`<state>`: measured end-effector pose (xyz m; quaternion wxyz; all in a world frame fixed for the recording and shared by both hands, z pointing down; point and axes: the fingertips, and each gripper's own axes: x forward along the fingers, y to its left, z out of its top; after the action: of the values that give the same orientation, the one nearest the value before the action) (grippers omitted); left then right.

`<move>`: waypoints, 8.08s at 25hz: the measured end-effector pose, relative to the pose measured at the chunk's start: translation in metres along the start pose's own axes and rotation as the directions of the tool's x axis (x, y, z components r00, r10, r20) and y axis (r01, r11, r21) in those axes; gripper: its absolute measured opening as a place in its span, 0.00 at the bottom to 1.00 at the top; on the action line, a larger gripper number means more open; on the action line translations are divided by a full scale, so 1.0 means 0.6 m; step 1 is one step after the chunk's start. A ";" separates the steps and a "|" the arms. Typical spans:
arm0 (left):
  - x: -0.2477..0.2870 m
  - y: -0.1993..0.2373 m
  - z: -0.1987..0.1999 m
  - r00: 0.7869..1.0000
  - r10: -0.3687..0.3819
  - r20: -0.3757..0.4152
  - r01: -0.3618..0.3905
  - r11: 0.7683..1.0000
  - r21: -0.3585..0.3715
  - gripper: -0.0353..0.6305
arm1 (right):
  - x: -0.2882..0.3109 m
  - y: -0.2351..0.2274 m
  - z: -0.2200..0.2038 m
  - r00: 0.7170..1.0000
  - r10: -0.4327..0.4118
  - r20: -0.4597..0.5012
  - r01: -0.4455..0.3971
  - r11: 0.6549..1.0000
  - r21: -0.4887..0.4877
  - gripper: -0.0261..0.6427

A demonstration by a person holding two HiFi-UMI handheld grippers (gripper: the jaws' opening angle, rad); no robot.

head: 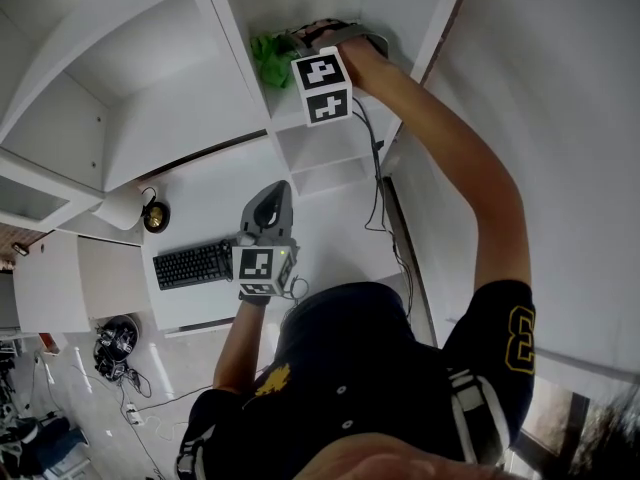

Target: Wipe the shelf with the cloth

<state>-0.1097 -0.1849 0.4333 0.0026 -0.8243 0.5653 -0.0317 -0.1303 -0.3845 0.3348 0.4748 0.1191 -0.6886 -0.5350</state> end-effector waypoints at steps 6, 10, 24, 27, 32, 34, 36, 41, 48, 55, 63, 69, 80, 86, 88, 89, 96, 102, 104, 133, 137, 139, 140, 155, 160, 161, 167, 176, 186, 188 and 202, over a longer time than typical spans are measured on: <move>-0.007 0.000 -0.012 1.000 0.006 -0.018 -0.006 1.000 -0.015 0.08 | 0.007 0.030 0.051 0.999 -0.007 0.037 0.009 0.998 -0.059 0.21; -0.007 -0.001 -0.009 1.000 -0.003 -0.011 0.003 1.000 -0.012 0.08 | 0.013 0.035 0.050 0.998 -0.040 0.041 0.042 0.997 -0.065 0.21; 0.010 -0.009 -0.003 1.000 -0.030 -0.001 0.030 1.000 -0.003 0.08 | 0.012 0.038 0.035 0.999 -0.031 0.027 0.032 0.999 -0.042 0.20; 0.012 -0.009 -0.002 1.000 -0.031 -0.004 0.031 1.000 -0.002 0.08 | 0.010 0.038 0.028 0.999 -0.028 0.017 0.029 0.999 -0.035 0.20; 0.012 -0.012 -0.003 0.999 -0.037 -0.006 0.037 0.999 -0.006 0.08 | 0.006 0.040 0.009 0.999 -0.028 -0.020 0.028 0.999 -0.033 0.20; 0.011 -0.013 -0.002 0.999 -0.039 -0.002 0.039 0.999 -0.006 0.08 | 0.004 0.042 -0.001 0.999 -0.026 -0.033 0.026 0.999 -0.023 0.20; 0.012 -0.014 -0.002 0.999 -0.043 -0.001 0.043 0.999 -0.004 0.08 | 0.002 0.043 -0.014 0.998 -0.024 -0.050 0.023 1.000 -0.013 0.20; 0.013 -0.015 -0.014 0.999 -0.049 -0.013 0.049 0.999 -0.017 0.08 | -0.004 0.051 -0.053 0.993 -0.018 -0.116 0.019 1.000 0.006 0.20; 0.020 -0.028 -0.014 0.997 -0.081 -0.015 0.081 0.997 -0.019 0.08 | -0.018 0.063 -0.106 0.963 -0.010 -0.268 0.015 1.000 0.018 0.20; 0.023 -0.035 -0.012 0.995 -0.095 -0.006 0.095 0.995 -0.018 0.08 | -0.040 0.076 -0.164 0.895 -0.001 -0.446 0.012 1.000 0.020 0.20; 0.022 -0.034 -0.011 0.995 -0.096 -0.012 0.096 0.995 -0.023 0.08 | -0.056 0.086 -0.210 0.850 0.042 -0.525 0.010 0.995 0.096 0.20; 0.016 -0.033 -0.016 0.996 -0.091 -0.013 0.091 0.996 -0.025 0.08 | -0.060 0.088 -0.225 0.837 0.025 -0.547 0.026 0.996 0.085 0.21; -0.007 -0.018 -0.025 0.998 -0.045 -0.031 0.044 0.998 -0.033 0.08 | -0.106 0.039 -0.035 0.969 -0.128 -0.212 0.185 0.943 0.276 0.21; -0.025 -0.004 -0.030 0.999 -0.012 -0.040 0.011 0.999 -0.042 0.08 | -0.087 0.055 0.057 0.990 -0.123 -0.067 0.139 0.917 0.375 0.21; -0.028 -0.003 -0.031 0.999 -0.005 -0.042 0.003 0.999 -0.048 0.08 | -0.086 0.052 0.081 0.992 -0.126 -0.026 0.125 0.901 0.416 0.21; -0.029 -0.004 -0.033 0.999 -0.002 -0.044 -0.001 0.999 -0.053 0.08 | -0.084 0.053 0.088 0.992 -0.125 -0.022 0.123 0.898 0.422 0.21; -0.026 -0.021 -0.043 0.998 -0.013 -0.056 0.010 0.998 -0.060 0.08 | -0.080 0.064 0.088 0.986 -0.166 -0.011 0.156 0.895 0.417 0.21; -0.021 -0.022 -0.036 0.999 -0.017 -0.049 0.014 0.998 -0.054 0.08 | -0.078 0.066 0.085 0.985 -0.169 -0.021 0.162 0.896 0.412 0.21; -0.020 -0.021 -0.040 0.998 -0.019 -0.058 0.016 0.998 -0.054 0.08 | -0.077 0.066 0.080 0.986 -0.166 -0.033 0.165 0.897 0.410 0.21; 0.003 -0.062 -0.050 0.992 -0.099 -0.081 0.095 0.994 -0.053 0.08 | -0.123 0.095 -0.102 0.964 -0.171 -0.203 0.256 0.800 0.542 0.21; 0.004 -0.066 -0.047 0.991 -0.109 -0.073 0.106 0.993 -0.050 0.08 | -0.138 0.100 -0.133 0.951 -0.200 -0.235 0.301 0.767 0.567 0.21; 0.003 -0.070 -0.048 0.991 -0.111 -0.073 0.107 0.993 -0.056 0.08 | -0.145 0.104 -0.147 0.945 -0.213 -0.249 0.322 0.747 0.582 0.21; 0.003 -0.070 -0.048 0.991 -0.110 -0.072 0.106 0.993 -0.059 0.08 | -0.149 0.106 -0.155 0.941 -0.219 -0.257 0.332 0.735 0.591 0.21; -0.013 -0.067 -0.056 0.992 -0.090 -0.085 0.086 0.995 -0.057 0.08 | -0.200 0.135 -0.200 0.899 -0.337 -0.280 0.428 0.538 0.726 0.21; -0.020 -0.049 -0.073 0.994 -0.047 -0.101 0.041 0.997 -0.062 0.08 | -0.214 0.167 -0.199 0.907 -0.345 -0.241 0.386 0.454 0.803 0.21; -0.023 -0.047 -0.077 0.993 -0.042 -0.106 0.034 0.997 -0.071 0.08 | -0.216 0.189 -0.199 0.917 -0.321 -0.236 0.363 0.429 0.827 0.21; -0.042 -0.013 -0.076 0.994 0.012 -0.107 -0.018 0.998 -0.056 0.08 | -0.217 0.290 -0.144 0.933 -0.307 -0.188 0.275 0.272 0.922 0.21; -0.059 0.033 -0.069 0.992 0.095 -0.084 -0.099 0.994 -0.048 0.08 | -0.253 0.326 -0.062 0.915 -0.379 -0.141 0.201 0.121 0.972 0.21; -0.067 0.056 -0.059 0.987 0.137 -0.084 -0.138 0.990 -0.008 0.08 | -0.252 0.345 -0.057 0.908 -0.408 -0.092 0.083 -0.039 0.996 0.21; -0.070 0.061 -0.060 0.986 0.143 -0.088 -0.144 0.989 -0.011 0.08 | -0.247 0.338 -0.040 0.906 -0.418 -0.067 0.061 -0.029 0.998 0.21; -0.110 0.074 -0.054 0.988 0.134 -0.073 -0.137 0.990 -0.035 0.08 | -0.259 0.304 -0.018 0.877 -0.478 -0.045 0.059 0.014 0.998 0.21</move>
<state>-0.1767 -0.1383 0.4606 -0.0318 -0.7822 0.6203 -0.0491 0.0218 -0.2138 0.4078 0.0394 0.4532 -0.8904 -0.0171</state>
